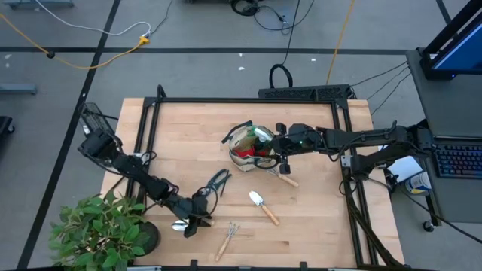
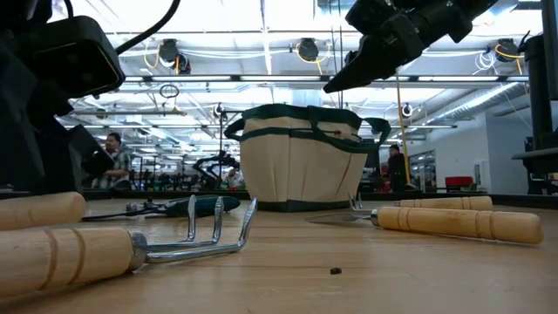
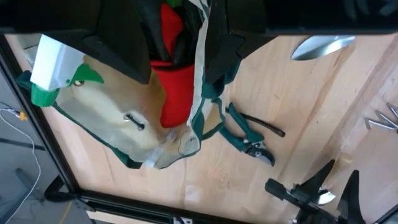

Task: Pick & Place Garden tools in Gardening bag
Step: Put the left trowel into the gardening bag

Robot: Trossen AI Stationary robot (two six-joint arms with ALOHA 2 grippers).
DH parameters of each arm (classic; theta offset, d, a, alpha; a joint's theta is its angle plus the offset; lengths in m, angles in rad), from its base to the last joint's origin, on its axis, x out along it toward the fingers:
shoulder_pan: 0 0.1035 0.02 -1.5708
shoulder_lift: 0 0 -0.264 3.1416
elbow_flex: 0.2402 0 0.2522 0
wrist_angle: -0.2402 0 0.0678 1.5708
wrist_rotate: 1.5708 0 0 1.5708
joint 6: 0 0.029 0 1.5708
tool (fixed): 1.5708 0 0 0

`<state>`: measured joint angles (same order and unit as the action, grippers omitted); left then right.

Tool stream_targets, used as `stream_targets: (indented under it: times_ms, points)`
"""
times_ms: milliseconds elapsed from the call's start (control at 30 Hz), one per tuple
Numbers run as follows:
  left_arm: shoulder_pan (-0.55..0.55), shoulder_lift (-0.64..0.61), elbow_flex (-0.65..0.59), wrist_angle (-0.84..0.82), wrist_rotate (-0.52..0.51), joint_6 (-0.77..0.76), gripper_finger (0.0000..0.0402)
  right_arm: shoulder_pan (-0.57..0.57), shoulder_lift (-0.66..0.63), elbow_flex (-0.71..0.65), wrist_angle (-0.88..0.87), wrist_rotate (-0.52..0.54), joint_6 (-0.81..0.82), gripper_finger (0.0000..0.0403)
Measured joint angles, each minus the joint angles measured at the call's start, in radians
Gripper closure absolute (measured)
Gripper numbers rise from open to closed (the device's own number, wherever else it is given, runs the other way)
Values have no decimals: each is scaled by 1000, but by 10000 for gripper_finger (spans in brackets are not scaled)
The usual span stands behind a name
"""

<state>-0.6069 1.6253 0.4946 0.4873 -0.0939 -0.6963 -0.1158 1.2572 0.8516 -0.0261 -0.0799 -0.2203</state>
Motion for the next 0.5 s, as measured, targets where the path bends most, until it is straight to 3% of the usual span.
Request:
stream_targets:
  times_ms: [500]
  points:
    - [-48, 0, 0, -21, -68, -11, 245, 0, 0, 0, 0, 0, 0, 261]
